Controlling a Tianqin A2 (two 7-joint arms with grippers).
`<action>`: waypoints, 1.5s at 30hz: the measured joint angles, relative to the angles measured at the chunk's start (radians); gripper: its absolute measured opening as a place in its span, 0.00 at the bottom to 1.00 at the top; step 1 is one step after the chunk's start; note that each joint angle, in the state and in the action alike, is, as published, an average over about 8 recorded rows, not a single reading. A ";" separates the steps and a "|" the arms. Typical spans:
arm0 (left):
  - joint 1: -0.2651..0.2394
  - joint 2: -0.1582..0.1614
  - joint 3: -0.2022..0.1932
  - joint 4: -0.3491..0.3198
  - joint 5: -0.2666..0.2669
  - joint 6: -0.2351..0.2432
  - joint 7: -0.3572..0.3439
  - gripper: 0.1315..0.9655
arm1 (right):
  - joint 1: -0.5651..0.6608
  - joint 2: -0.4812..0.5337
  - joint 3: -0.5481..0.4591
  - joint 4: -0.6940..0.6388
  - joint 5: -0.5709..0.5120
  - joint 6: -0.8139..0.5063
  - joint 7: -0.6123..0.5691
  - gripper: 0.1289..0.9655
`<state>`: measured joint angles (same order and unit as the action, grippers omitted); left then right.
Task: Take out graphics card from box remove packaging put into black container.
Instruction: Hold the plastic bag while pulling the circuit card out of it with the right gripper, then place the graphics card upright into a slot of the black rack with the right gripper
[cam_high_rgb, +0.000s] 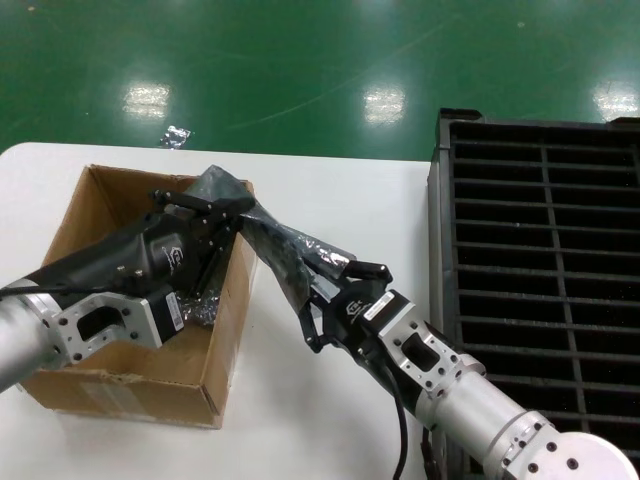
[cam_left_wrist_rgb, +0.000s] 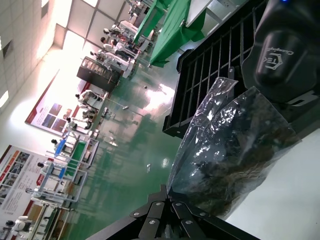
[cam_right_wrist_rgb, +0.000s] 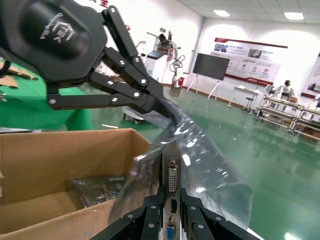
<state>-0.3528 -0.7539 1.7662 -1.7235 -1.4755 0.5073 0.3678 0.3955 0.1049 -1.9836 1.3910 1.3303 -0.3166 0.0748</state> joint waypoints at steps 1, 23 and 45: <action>0.000 0.000 0.000 0.000 0.000 0.000 0.000 0.01 | 0.001 -0.001 0.002 -0.001 0.000 0.002 -0.001 0.07; 0.000 0.000 0.000 0.000 0.000 0.000 0.000 0.01 | -0.248 0.240 0.113 0.445 -0.072 -0.178 0.207 0.07; 0.000 0.000 0.000 0.000 0.000 0.000 0.000 0.01 | -0.646 0.582 0.589 0.651 0.246 -0.149 0.187 0.07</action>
<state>-0.3528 -0.7539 1.7662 -1.7235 -1.4754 0.5073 0.3678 -0.2505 0.6865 -1.3951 2.0421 1.5764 -0.4660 0.2617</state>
